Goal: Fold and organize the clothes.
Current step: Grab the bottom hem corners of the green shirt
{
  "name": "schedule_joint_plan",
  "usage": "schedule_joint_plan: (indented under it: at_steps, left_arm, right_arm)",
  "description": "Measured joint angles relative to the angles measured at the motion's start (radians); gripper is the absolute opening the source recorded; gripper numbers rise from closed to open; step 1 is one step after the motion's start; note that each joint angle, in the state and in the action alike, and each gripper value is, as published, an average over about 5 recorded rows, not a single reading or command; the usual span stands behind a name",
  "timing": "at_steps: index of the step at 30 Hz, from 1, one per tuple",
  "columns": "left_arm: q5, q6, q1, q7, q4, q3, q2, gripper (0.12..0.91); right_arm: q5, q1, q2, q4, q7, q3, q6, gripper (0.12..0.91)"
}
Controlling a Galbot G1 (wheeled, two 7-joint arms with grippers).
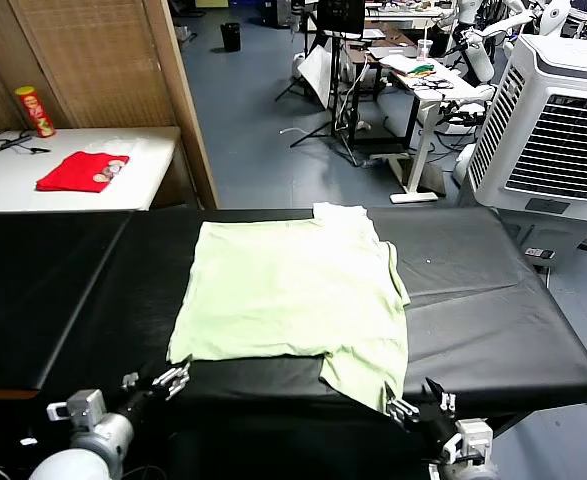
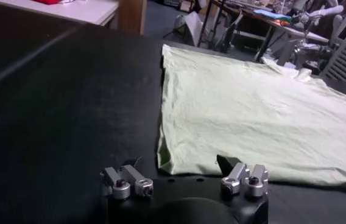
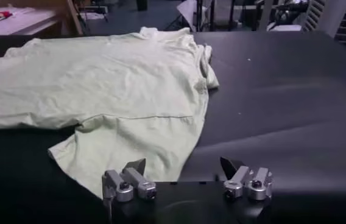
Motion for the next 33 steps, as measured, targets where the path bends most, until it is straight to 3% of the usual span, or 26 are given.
schedule_joint_plan:
  at_steps: [5, 8, 11, 16, 19, 23, 29, 33]
  left_arm:
    - [0.019, -0.008, -0.009, 0.005, 0.015, 0.013, -0.008, 0.797]
    - [0.037, -0.018, -0.017, 0.004, 0.030, 0.022, -0.016, 0.769]
    - [0.050, -0.030, -0.020, 0.002, 0.046, 0.024, -0.018, 0.654]
    - [0.052, -0.037, -0.014, 0.001, 0.054, 0.020, -0.017, 0.374]
    - [0.054, -0.037, -0.005, 0.002, 0.048, 0.021, -0.017, 0.224]
    - [0.066, -0.043, 0.014, 0.002, 0.028, 0.022, -0.016, 0.129]
    - [0.075, -0.058, 0.074, -0.001, -0.027, -0.003, -0.001, 0.127]
    - [0.067, -0.069, 0.131, -0.004, -0.072, -0.037, 0.005, 0.127]
  right_arm:
    - [-0.013, 0.000, 0.003, -0.008, -0.012, -0.003, 0.000, 0.769]
    - [-0.028, 0.000, 0.007, -0.013, -0.019, -0.008, 0.001, 0.671]
    - [-0.042, -0.002, 0.012, -0.015, -0.020, -0.013, 0.001, 0.509]
    - [-0.059, -0.018, 0.021, -0.006, -0.016, -0.010, 0.006, 0.232]
    - [-0.068, -0.036, 0.024, 0.013, -0.011, 0.001, 0.013, 0.130]
    - [-0.075, -0.069, 0.026, 0.054, 0.000, 0.017, 0.024, 0.121]
    - [-0.069, -0.121, 0.027, 0.114, 0.005, 0.038, 0.047, 0.121]
    - [-0.049, -0.108, 0.017, 0.110, -0.015, 0.056, 0.105, 0.121]
